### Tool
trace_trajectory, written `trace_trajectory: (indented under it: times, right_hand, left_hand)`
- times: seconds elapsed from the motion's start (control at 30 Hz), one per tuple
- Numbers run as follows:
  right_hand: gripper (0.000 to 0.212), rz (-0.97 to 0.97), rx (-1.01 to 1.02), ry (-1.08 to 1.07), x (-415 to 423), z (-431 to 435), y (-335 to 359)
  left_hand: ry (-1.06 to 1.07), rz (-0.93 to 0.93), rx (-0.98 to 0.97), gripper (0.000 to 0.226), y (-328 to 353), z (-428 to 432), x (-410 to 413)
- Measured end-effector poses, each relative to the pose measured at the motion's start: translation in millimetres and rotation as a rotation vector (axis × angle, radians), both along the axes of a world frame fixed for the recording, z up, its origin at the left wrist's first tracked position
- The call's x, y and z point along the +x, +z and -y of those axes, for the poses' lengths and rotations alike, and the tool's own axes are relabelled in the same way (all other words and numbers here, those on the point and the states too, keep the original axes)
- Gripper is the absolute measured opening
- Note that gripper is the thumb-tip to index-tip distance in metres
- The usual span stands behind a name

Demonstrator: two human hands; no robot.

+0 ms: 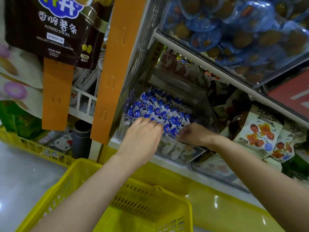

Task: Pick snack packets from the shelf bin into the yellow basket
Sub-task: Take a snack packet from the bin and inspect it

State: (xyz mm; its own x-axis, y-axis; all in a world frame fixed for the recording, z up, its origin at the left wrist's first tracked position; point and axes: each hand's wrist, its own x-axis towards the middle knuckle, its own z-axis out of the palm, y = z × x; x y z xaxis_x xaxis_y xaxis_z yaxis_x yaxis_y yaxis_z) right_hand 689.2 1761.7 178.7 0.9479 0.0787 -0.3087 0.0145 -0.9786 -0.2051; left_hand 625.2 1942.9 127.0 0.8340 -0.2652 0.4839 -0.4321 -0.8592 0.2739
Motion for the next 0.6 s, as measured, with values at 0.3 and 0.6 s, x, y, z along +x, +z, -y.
trace_trajectory:
  times: [0.3,0.6]
  right_hand:
    - [0.002,0.091,0.115,-0.034,0,0,21]
    - [0.022,0.051,-0.152,-0.05,13,-6,8]
  left_hand:
    - [-0.03,-0.013,-0.03,0.03,0,-1,2]
    - [-0.054,0.026,-0.081,0.029,-2,-2,2]
